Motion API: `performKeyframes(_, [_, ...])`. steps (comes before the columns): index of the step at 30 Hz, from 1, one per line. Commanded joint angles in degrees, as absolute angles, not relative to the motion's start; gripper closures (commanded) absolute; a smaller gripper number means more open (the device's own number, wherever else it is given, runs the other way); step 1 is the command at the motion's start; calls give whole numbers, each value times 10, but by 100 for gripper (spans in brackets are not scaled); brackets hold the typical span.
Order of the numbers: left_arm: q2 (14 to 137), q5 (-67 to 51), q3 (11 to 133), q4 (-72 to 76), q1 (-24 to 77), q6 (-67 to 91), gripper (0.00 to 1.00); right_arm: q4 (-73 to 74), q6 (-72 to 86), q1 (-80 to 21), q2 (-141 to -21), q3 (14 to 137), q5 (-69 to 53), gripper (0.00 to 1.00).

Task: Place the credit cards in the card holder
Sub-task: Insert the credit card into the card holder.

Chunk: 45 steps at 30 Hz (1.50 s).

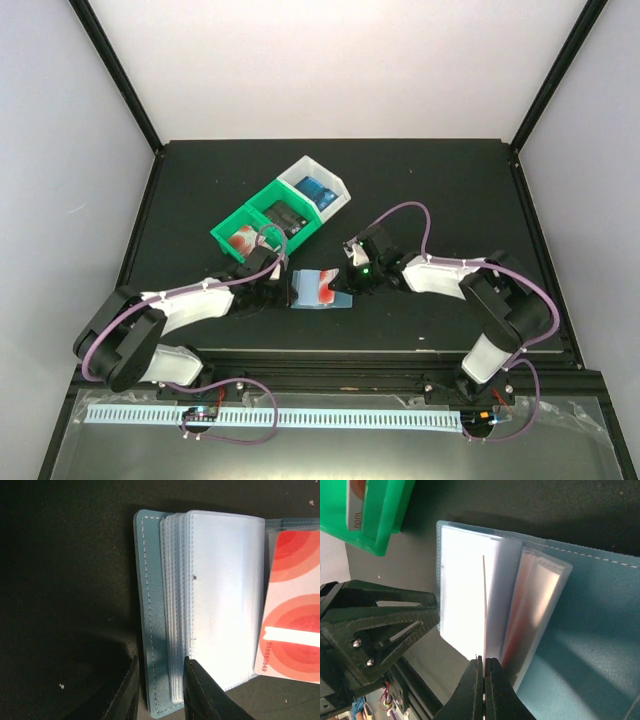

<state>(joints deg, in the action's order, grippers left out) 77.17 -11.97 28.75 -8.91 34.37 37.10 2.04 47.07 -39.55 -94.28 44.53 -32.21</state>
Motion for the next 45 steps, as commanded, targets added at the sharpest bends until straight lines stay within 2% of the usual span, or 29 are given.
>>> performKeyframes(1, [775,-104,299,-73,352,379,74,-6,496,-397,-970,441,-330,99])
performKeyframes(6, [784,-99,293,-72,360,380,74,-27,518,-397,-996,434,-324,99])
performKeyframes(11, [792,-93,285,-71,368,377,79,-49,528,-397,-1020,437,-336,99])
performKeyframes(25, [797,-88,284,-71,372,375,79,-45,496,-403,-1075,462,-352,99])
performKeyframes(30, [795,-88,283,-71,374,373,83,-65,514,-415,-1086,478,-342,97])
performKeyframes(33, [792,-87,282,-73,374,372,83,-51,510,-419,-1087,485,-332,92])
performKeyframes(37, [782,-85,283,-78,375,370,83,26,484,-426,-1036,498,-246,76])
performKeyframes(39, [778,-89,286,-82,375,370,83,74,471,-435,-1007,510,-193,63])
performKeyframes(41, [772,-100,290,-88,374,367,82,117,463,-447,-992,526,-156,54])
performKeyframes(45, [767,-111,292,-91,375,364,82,174,459,-466,-1008,563,-107,54])
